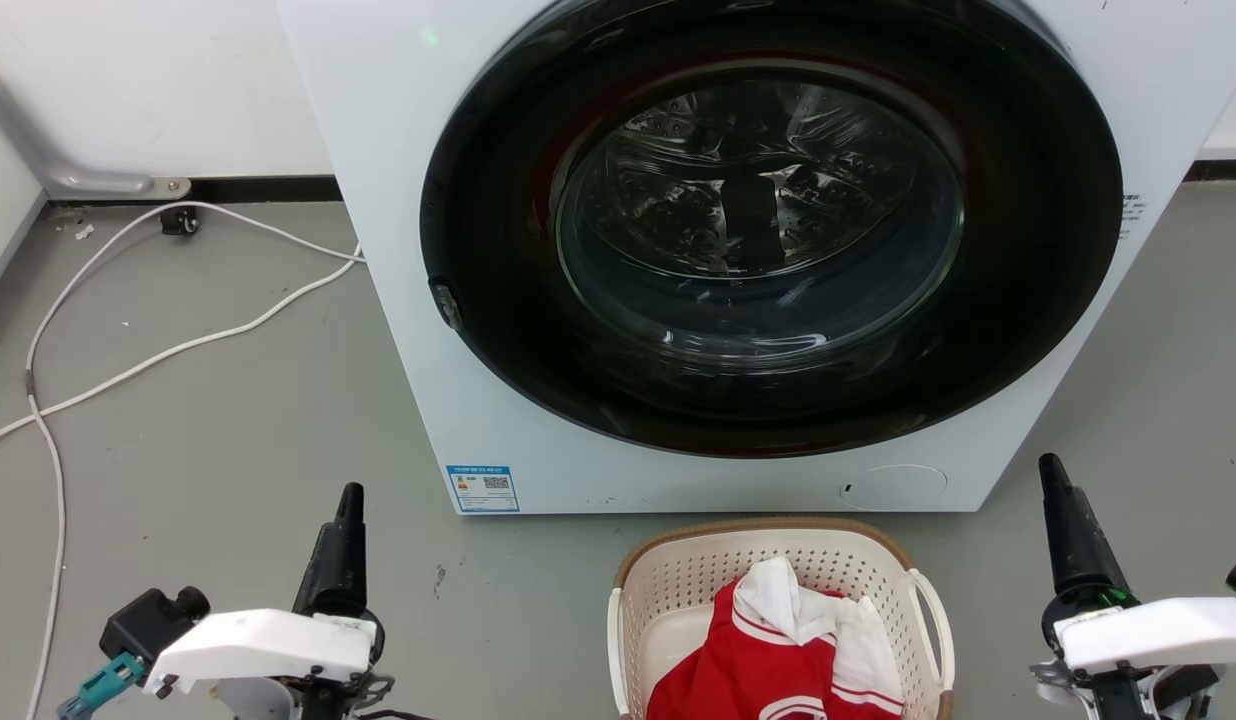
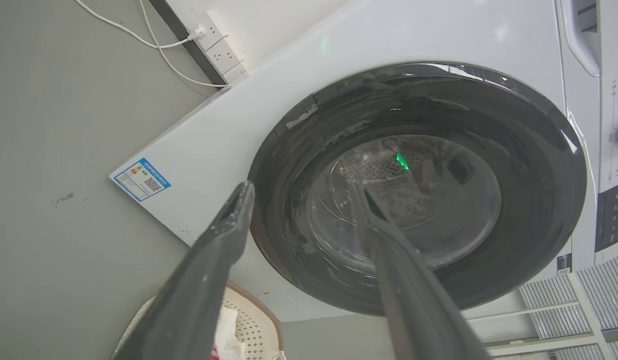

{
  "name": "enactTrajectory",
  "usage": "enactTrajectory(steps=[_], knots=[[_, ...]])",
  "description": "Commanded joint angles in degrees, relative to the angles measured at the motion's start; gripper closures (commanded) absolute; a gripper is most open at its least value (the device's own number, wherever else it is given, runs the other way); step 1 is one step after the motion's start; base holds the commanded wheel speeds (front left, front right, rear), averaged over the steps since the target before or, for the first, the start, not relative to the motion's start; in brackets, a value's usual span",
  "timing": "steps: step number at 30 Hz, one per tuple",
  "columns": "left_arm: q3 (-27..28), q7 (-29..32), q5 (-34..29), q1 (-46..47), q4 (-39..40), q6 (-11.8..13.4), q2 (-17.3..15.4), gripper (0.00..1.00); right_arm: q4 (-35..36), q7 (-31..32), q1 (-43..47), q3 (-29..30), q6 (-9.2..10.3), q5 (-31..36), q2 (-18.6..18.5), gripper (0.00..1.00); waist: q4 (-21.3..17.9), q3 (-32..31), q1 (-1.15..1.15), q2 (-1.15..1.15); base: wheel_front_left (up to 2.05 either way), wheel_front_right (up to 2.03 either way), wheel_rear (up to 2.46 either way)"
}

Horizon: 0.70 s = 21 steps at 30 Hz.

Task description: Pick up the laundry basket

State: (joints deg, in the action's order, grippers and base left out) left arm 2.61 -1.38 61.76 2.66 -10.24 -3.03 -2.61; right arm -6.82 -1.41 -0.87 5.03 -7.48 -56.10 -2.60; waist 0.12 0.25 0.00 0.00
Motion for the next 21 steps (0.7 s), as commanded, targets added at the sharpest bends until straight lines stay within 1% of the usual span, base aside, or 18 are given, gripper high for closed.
enactTrajectory(steps=[1,21], knots=[[-0.3,-0.7,-2.5,0.3,1.1,0.3,-0.2,0.0,1.6,-0.7,-0.2,-0.1,-0.01,2.9,-0.2,0.0,0.0,0.0,0.0,0.0,0.0,0.0,0.0],[-3.6,-4.4,-21.0,-0.7,2.3,2.6,-0.3,0.0,4.0,-4.4,2.0,-0.4,-0.01,21.9,-0.2,0.0,0.1,-0.1,0.0,0.0,0.0,0.0,0.0]])
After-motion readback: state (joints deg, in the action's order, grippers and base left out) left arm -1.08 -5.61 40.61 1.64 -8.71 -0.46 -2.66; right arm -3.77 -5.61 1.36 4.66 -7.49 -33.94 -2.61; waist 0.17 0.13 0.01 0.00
